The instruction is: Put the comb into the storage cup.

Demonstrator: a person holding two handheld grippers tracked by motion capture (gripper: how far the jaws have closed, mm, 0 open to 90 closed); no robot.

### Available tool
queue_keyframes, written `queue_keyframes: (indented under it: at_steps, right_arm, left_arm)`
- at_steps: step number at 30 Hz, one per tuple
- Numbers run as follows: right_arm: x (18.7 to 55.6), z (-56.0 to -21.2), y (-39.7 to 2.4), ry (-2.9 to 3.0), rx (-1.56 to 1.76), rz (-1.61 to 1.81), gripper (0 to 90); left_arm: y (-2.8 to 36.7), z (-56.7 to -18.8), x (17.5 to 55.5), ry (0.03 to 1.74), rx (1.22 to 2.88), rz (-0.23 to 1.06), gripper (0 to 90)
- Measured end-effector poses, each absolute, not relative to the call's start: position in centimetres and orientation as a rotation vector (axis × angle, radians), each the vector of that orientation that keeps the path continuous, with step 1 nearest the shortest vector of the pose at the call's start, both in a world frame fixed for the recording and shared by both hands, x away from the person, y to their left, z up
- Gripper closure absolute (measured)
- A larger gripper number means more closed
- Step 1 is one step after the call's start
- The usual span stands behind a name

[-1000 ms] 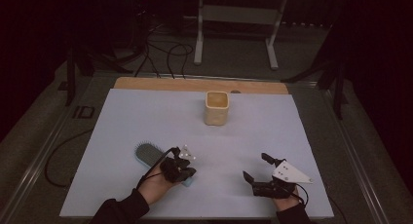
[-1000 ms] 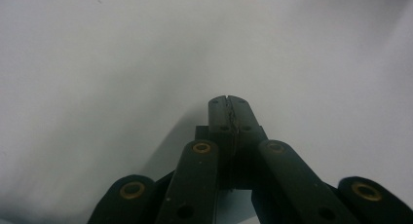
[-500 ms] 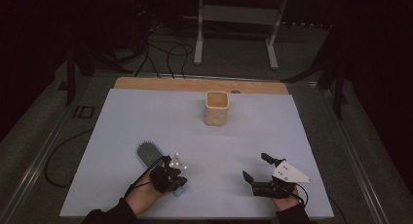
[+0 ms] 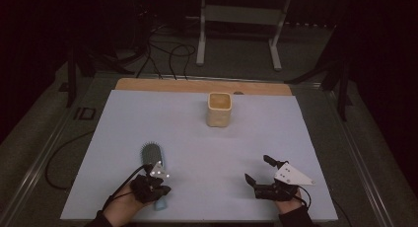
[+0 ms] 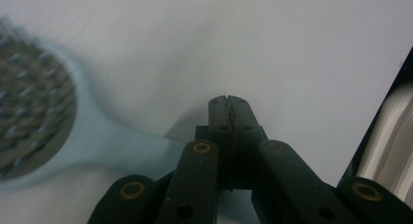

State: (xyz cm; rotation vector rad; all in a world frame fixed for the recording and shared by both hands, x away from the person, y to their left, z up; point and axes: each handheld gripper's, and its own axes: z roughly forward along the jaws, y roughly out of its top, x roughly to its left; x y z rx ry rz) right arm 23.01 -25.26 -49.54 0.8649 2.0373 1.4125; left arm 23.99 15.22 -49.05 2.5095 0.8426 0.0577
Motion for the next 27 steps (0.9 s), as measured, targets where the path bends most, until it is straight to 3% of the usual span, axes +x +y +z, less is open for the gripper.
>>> queue_keyframes:
  at_steps: [27]
  right_arm:
    - [23.1,-49.6,-25.1,2.046,0.863,1.408,10.2]
  left_arm:
    - [23.3,-47.9,25.6,1.089,2.567,0.208,90.0]
